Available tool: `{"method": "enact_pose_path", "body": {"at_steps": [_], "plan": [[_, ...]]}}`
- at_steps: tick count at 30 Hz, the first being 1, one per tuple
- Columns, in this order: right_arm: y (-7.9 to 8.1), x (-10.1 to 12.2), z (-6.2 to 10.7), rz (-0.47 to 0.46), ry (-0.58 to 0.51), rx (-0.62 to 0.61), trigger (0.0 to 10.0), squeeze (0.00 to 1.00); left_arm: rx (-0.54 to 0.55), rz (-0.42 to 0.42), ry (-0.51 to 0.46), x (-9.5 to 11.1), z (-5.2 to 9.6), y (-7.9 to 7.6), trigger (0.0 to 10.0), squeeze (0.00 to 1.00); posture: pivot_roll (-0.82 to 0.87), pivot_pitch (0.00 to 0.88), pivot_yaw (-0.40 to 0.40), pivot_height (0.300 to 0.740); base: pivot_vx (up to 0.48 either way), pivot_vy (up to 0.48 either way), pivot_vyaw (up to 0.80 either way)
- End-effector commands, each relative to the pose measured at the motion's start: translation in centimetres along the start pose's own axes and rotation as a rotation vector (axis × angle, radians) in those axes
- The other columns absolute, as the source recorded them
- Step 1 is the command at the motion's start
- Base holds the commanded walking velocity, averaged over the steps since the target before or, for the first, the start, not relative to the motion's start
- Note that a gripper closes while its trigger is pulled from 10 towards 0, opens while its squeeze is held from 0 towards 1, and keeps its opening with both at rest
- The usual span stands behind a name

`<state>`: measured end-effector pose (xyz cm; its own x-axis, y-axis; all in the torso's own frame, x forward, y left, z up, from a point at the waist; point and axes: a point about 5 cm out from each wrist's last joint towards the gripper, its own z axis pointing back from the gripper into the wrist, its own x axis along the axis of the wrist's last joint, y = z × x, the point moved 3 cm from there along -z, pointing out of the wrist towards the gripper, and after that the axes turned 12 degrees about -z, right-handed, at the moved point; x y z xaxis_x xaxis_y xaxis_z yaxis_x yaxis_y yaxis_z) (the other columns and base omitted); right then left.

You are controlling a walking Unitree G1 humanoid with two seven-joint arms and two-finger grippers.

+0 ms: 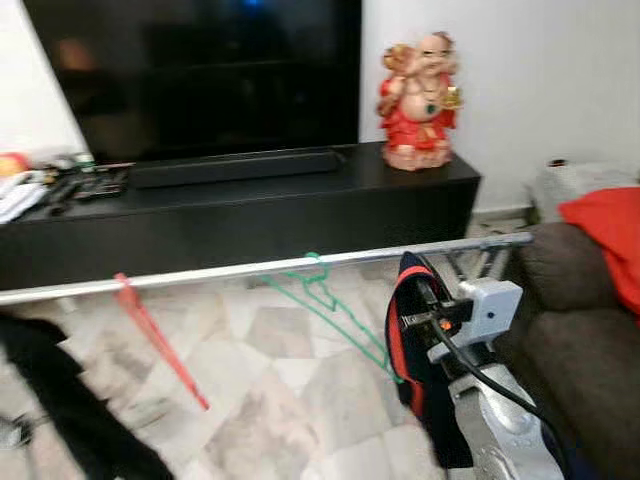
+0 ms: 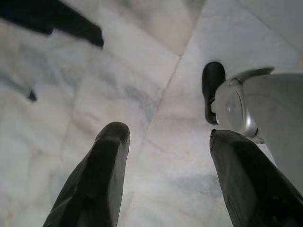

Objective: Hang hanger

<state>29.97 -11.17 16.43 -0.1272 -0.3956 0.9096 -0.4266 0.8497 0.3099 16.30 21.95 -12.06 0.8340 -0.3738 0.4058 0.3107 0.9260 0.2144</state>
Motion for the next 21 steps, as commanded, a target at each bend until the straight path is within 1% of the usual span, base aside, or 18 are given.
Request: {"method": "enact_pose_path", "body": {"at_steps": [1,3,7,11,15,16,18,20,21], "plan": [[1.2,0.7,0.0,-0.022,-0.029,0.082,10.0,0.0,-0.001,0.009,0.026,-0.8,0.1,0.0,10.0,0.0,0.0,0.0,0.039,0.74,0.0,0.0,0.71],[2.0,1.0,0.2,-0.027,-0.041,0.143,10.0,0.0,-0.001,0.01,0.025,-0.8,0.1,0.0,10.0,0.0,-0.01,0.0,0.037,0.74,0.0,0.0,0.71],[2.8,1.6,0.8,-0.085,-0.063,0.208,10.0,0.0,-0.003,0.01,0.023,-0.7,0.1,0.0,10.0,0.0,-0.01,0.0,0.035,0.74,0.0,0.0,0.71],[3.7,1.2,1.6,-0.134,-0.018,0.298,10.0,0.0,-0.006,0.009,0.022,-0.7,0.1,-0.1,10.0,0.0,-0.01,0.0,0.033,0.74,0.0,0.0,0.71],[3.8,0.7,2.0,-0.143,0.017,0.332,10.0,0.0,-0.009,0.011,0.021,-0.6,0.1,-0.3,10.0,0.0,-0.01,0.0,0.028,0.74,0.0,0.0,0.71],[3.6,0.6,2.2,-0.153,0.028,0.337,10.0,0.0,-0.01,0.013,0.02,-0.6,0.0,-0.3,10.0,0.0,-0.01,0.0,0.025,0.74,0.0,0.0,0.68],[2.1,0.4,2.4,-0.153,0.033,0.288,10.0,0.0,-0.011,0.017,0.018,-0.5,0.0,-0.4,10.0,0.0,-0.01,0.0,0.02,0.74,0.0,0.0,0.48],[1.4,0.2,2.5,-0.15,0.043,0.26,10.0,0.0,-0.011,0.017,0.017,-0.5,0.0,-0.4,10.0,0.0,-0.01,0.0,0.02,0.74,0.0,0.0,0.42],[0.7,-0.1,2.6,-0.154,0.054,0.225,10.0,0.0,-0.011,0.018,0.017,-0.5,0.0,-0.5,10.0,0.0,-0.01,0.0,0.018,0.74,0.0,0.0,0.0]]}}
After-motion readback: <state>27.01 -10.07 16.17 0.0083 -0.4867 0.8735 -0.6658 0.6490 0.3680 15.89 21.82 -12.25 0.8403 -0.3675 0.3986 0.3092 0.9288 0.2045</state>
